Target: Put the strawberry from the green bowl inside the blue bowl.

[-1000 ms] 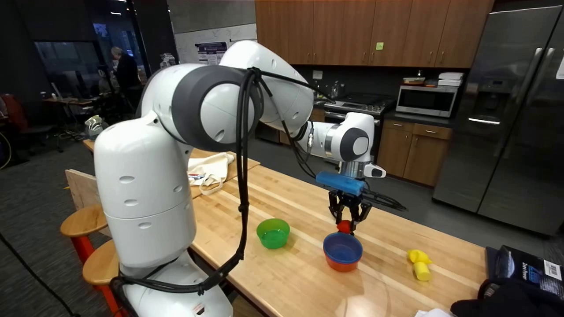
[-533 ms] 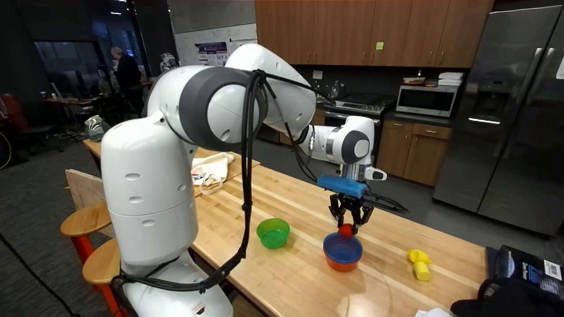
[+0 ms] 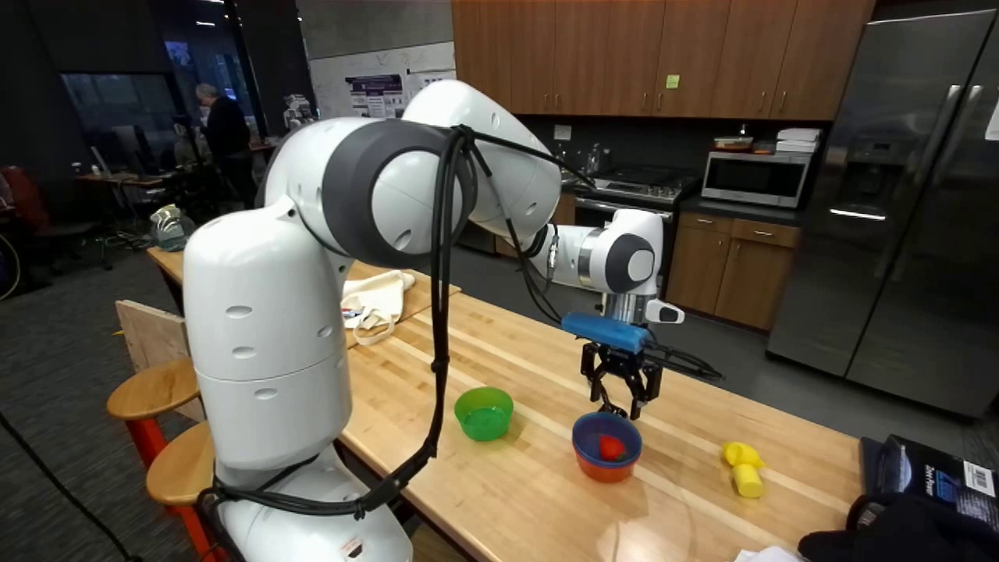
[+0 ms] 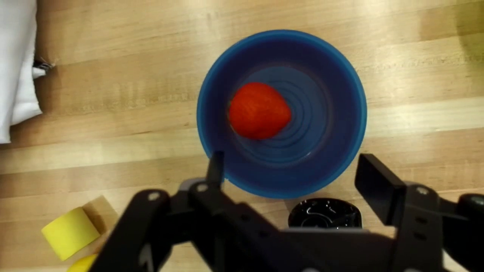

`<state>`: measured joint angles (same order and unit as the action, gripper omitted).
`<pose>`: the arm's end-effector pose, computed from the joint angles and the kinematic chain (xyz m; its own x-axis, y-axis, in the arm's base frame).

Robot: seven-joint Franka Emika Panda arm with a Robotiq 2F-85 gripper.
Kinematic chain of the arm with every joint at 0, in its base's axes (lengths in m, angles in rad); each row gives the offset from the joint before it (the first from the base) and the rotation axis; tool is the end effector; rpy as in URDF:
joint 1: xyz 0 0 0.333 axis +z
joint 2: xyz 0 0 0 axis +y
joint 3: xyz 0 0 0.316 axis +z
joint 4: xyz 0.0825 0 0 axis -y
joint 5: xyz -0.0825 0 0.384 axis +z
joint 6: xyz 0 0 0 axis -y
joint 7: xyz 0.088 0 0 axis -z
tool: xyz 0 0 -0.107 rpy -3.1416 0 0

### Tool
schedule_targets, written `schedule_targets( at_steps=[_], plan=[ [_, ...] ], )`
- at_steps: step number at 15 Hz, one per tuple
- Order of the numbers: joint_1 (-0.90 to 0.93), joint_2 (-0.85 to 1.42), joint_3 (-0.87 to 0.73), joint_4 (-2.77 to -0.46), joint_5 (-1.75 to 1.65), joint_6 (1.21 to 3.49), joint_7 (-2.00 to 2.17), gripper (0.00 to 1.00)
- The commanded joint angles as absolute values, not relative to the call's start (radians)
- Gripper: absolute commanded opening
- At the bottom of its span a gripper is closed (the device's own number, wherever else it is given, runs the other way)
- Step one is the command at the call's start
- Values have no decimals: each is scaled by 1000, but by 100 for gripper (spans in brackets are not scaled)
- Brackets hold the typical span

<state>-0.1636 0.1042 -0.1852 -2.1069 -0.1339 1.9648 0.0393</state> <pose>0.4970 -0.1891 0.3518 0.9151 -0.3236 -0.2407 -0.2984 -0.9447 0.1357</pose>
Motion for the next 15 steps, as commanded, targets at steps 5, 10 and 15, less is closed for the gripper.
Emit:
schedule_targets(
  at_steps=[5, 10, 15],
  plan=[
    [-170, 68, -163, -2084, -60, 1920, -144, 100],
    [-161, -29, -143, -2138, -51, 1970, -388, 100],
    [-142, -155, -147, -2231, -13, 2051, -625, 100]
  ],
)
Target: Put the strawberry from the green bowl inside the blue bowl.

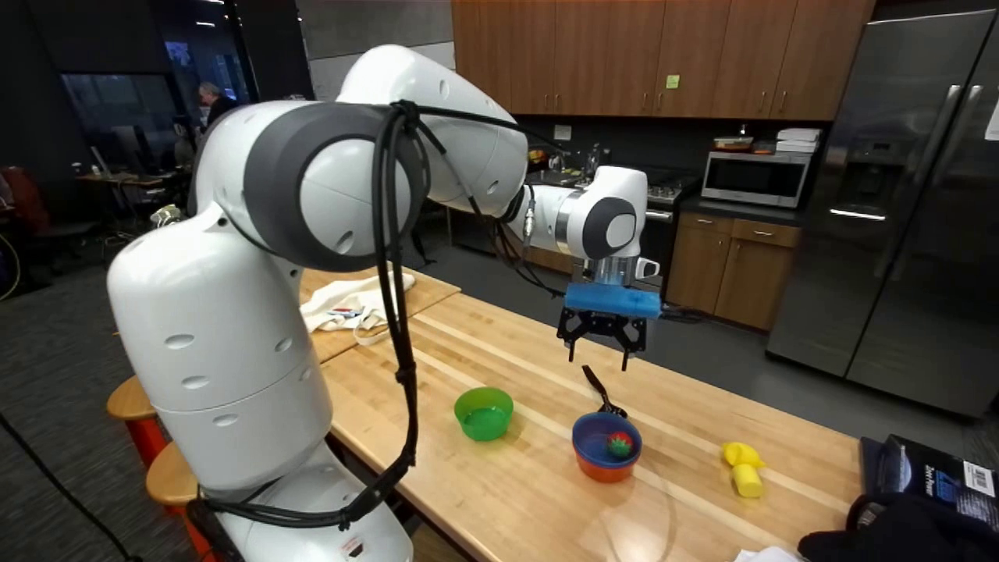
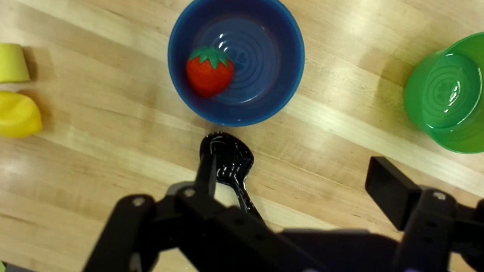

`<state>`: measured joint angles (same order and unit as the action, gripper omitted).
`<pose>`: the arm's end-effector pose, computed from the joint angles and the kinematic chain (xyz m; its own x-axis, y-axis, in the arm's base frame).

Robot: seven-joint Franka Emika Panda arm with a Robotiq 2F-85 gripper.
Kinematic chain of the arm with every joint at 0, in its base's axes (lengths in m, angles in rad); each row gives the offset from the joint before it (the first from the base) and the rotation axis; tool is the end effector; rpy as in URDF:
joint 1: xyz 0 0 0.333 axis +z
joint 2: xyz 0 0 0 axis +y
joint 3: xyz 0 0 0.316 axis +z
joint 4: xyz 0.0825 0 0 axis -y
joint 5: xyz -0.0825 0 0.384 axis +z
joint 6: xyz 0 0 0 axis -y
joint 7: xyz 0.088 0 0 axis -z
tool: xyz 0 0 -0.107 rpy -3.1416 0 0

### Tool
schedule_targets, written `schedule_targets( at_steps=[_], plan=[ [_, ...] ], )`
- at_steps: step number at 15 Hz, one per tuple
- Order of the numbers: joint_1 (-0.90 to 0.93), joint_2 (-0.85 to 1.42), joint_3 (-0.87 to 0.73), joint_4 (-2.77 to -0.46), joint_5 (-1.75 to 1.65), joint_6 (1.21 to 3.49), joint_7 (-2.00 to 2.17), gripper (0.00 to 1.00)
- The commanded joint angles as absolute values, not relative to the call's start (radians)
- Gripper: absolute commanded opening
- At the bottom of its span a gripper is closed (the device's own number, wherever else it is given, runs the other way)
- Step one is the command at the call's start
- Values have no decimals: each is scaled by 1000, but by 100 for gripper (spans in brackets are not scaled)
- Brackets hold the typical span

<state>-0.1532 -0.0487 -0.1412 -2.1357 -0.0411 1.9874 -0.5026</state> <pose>0.4955 -0.1534 0.4194 0.9690 0.2252 -0.1016 0.2241 -0.9743 -0.0229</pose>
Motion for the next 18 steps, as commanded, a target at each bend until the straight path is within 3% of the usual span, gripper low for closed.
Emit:
schedule_targets(
  at_steps=[1, 10, 18],
  plan=[
    [-135, -179, -152, -2256, 10, 2069, -676, 100],
    [-68, -349, -133, -2490, -32, 2180, -880, 100],
    [-53, -323, -146, -2473, -23, 2167, -872, 100]
  ],
)
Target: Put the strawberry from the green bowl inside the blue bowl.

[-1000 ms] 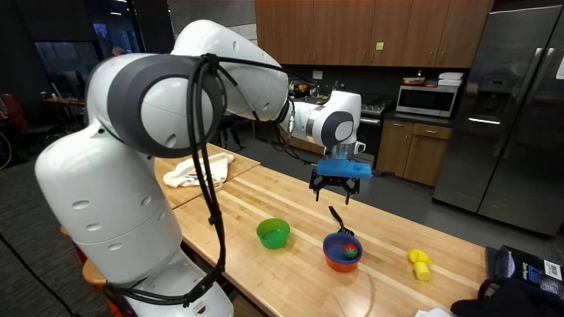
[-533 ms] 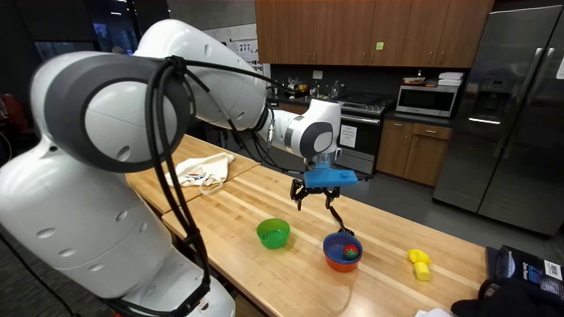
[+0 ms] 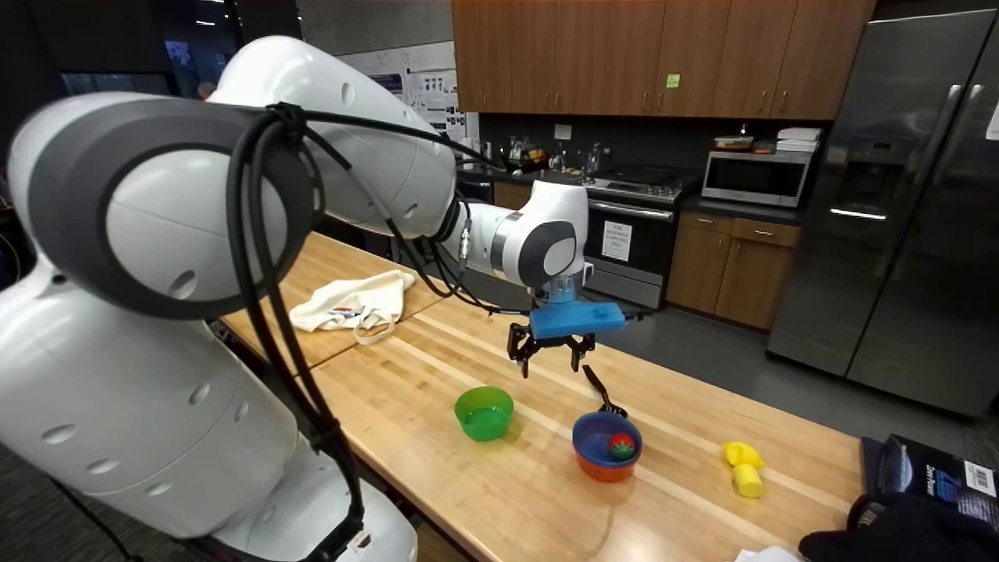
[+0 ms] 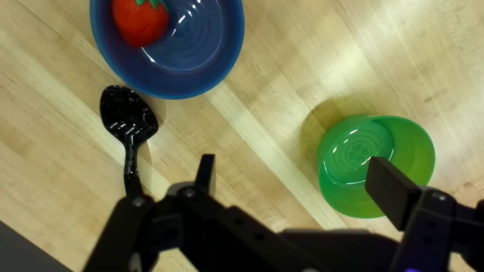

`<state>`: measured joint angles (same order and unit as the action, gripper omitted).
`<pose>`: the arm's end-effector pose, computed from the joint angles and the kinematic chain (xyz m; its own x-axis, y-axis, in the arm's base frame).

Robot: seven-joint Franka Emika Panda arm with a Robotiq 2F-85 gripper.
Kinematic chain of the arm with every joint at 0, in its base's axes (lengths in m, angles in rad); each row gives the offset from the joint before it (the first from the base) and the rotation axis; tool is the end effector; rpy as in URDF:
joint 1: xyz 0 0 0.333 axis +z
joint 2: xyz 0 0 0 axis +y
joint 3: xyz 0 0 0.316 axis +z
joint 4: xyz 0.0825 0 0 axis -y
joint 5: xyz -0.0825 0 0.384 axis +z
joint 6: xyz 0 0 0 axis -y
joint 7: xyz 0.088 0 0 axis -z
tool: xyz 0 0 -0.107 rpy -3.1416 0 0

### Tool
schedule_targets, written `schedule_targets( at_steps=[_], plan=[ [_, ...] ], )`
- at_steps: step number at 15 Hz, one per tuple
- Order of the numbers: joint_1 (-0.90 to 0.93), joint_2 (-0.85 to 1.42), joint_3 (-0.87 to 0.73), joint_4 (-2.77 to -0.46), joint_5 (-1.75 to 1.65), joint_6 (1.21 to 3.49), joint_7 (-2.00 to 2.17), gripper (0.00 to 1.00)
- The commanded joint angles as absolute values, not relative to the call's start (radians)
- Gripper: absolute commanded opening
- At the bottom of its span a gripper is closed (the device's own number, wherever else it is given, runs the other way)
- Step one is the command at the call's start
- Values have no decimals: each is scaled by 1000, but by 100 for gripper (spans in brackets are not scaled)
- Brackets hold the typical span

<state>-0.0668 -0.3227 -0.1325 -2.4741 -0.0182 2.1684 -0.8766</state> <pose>0.4256 -0.0870 0.4105 0.7685 0.6392 0.0299 0.6396 -0.7687 -0.0058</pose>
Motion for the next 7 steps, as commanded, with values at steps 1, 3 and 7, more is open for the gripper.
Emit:
schedule_targets(
  at_steps=[1, 3, 7],
  plan=[
    [-53, -329, -145, -2478, -35, 2178, -882, 100],
    [-44, -336, -151, -2479, -23, 2166, -907, 100],
    [-41, -320, -147, -2474, -19, 2166, -891, 100]
  ],
)
